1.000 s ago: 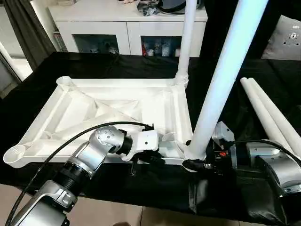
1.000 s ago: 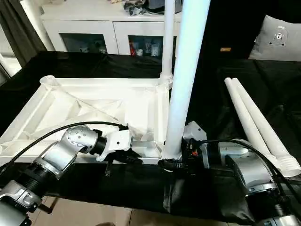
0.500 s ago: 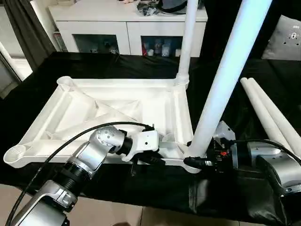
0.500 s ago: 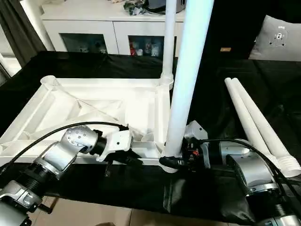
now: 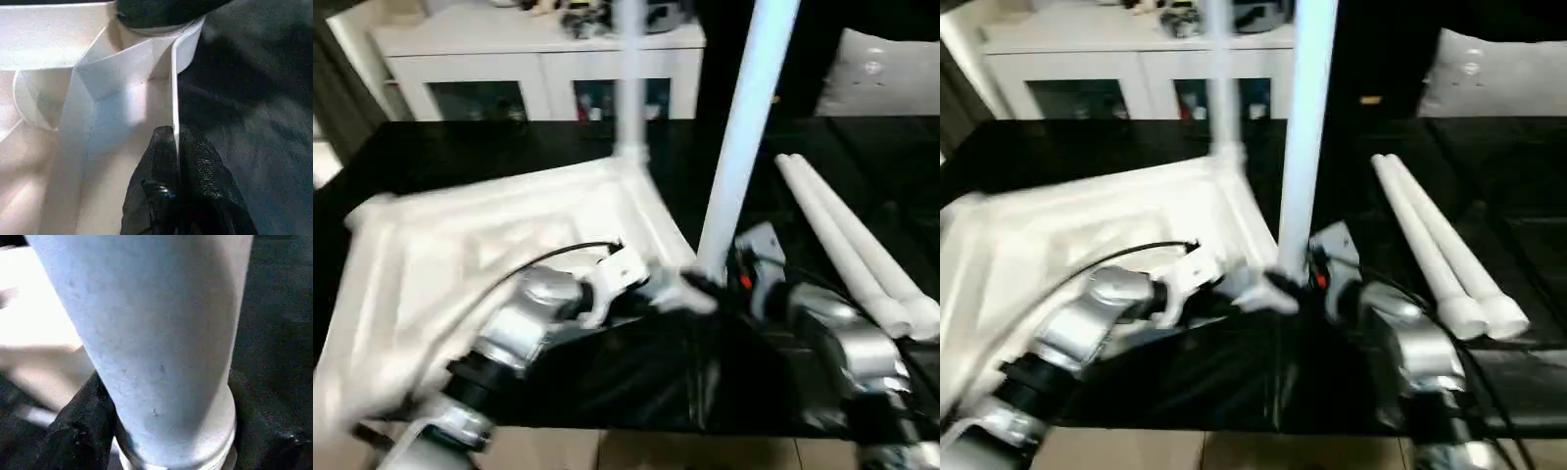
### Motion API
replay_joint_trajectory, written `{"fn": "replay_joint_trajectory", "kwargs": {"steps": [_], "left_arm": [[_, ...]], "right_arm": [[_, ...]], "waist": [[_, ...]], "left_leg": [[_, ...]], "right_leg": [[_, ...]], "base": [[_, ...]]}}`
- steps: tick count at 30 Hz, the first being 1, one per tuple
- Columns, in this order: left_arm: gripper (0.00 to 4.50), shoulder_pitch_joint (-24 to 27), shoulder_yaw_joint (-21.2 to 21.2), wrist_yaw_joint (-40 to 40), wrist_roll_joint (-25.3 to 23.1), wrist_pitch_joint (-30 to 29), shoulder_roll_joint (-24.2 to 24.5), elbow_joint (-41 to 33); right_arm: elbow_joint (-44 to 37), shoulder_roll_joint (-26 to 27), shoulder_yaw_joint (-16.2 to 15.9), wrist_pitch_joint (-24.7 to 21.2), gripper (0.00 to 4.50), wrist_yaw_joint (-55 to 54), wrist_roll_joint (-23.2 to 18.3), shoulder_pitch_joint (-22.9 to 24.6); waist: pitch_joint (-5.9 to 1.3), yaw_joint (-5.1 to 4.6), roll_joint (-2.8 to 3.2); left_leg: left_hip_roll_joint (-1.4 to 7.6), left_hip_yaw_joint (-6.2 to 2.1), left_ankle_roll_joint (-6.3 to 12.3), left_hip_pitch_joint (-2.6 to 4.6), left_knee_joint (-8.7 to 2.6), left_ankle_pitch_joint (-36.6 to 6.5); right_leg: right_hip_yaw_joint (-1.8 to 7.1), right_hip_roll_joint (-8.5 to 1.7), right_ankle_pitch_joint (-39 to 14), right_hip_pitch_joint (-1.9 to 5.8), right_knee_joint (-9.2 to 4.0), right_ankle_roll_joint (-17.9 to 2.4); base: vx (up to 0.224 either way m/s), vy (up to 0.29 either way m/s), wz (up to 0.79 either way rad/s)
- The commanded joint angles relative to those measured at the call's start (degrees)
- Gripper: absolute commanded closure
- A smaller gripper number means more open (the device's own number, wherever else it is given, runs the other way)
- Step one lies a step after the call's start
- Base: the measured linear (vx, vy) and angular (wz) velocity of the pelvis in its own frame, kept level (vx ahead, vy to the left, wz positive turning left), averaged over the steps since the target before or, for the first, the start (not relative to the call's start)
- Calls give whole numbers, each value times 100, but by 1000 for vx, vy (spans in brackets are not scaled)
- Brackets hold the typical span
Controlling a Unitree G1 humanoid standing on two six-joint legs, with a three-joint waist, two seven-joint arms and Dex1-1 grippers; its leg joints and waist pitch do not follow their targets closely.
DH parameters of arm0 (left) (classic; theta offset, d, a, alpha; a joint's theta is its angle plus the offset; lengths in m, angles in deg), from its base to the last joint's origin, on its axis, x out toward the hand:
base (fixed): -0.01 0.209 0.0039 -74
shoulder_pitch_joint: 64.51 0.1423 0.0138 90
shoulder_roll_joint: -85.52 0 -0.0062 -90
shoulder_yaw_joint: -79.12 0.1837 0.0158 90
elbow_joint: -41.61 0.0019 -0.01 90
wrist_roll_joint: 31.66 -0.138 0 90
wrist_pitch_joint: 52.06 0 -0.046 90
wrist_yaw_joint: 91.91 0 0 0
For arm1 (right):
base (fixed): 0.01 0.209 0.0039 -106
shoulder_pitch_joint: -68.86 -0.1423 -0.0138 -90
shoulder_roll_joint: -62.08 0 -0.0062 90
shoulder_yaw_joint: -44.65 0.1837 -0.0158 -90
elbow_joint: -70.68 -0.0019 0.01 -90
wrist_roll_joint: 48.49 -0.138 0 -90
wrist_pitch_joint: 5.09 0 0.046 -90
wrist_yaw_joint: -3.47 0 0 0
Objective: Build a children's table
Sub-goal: Rotate leg to tighten
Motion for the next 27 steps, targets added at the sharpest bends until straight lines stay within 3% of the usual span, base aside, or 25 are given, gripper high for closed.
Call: {"fn": "replay_joint_trajectory", "kwargs": {"steps": [1,2,5,7,11,12,13,18,24,26,27], "left_arm": [[450,-99,80,188,131,51,-323,-281],[450,-99,93,259,109,61,-389,-286],[450,-90,138,379,33,-1,-468,-368],[450,-101,154,401,-20,21,-426,-373],[450,-136,183,244,-64,291,-185,-259],[450,-152,176,169,-53,372,-105,-210],[450,-169,172,85,-39,479,-28,-162],[450,-224,203,-308,1,759,250,-2],[450,-336,583,-1399,-50,1627,898,328],[450,-369,686,-1598,-93,1744,996,384],[450,-373,702,-1628,-101,1770,1009,395]], "right_arm": [[303,287,-219,-113,174,-447,169,-50],[347,347,-193,-66,174,-471,135,-65],[285,477,-109,-12,105,-514,106,-49],[188,454,-94,9,98,-496,125,-16],[6,165,-118,271,63,-94,60,112],[-67,39,-139,346,56,66,44,173],[-134,-95,-173,433,45,235,42,233],[-379,-584,-197,676,5,949,-61,439],[-473,-1609,-195,1012,5,2477,-297,565],[-411,-1732,-191,1102,5,2637,-300,528],[-398,-1749,-193,1129,5,2647,-288,520]], "waist": [[-309,22,-131],[-309,32,-123],[-324,45,-137],[-325,48,-121],[-342,82,-115],[-346,96,-77],[-338,105,-103],[-329,172,-105],[-330,218,-101],[-335,230,-136],[-336,234,-118]], "left_leg": [[256,-122,448,-79,-424,-726],[255,-119,463,-78,-419,-714],[264,-118,567,-92,-419,-589],[273,-117,621,-91,-416,-547],[281,-116,724,-108,-402,-430],[285,-122,752,-107,-400,-399],[285,-114,783,-110,-396,-414],[301,-116,807,-95,-408,-483],[307,-116,868,-90,-401,-524],[318,-114,898,-90,-399,-483],[321,-112,902,-88,-393,-447]], "right_leg": [[244,-387,-2003,309,-524,-1007],[245,-389,-1995,306,-527,-1001],[252,-387,-1730,320,-494,-1023],[255,-390,-1574,319,-484,-1078],[253,-390,-1254,329,-452,-1140],[249,-394,-1169,333,-436,-1175],[248,-388,-1149,332,-451,-1167],[251,-399,-1240,328,-451,-1169],[255,-407,-1188,339,-442,-1200],[258,-413,-1177,340,-435,-1211],[256,-412,-1140,335,-415,-1247]], "base": [[0,0,0],[0,0,0],[0,0,0],[0,0,0],[0,0,0],[0,0,0],[0,0,0],[0,0,0],[0,0,0],[0,0,0],[0,0,0]]}}
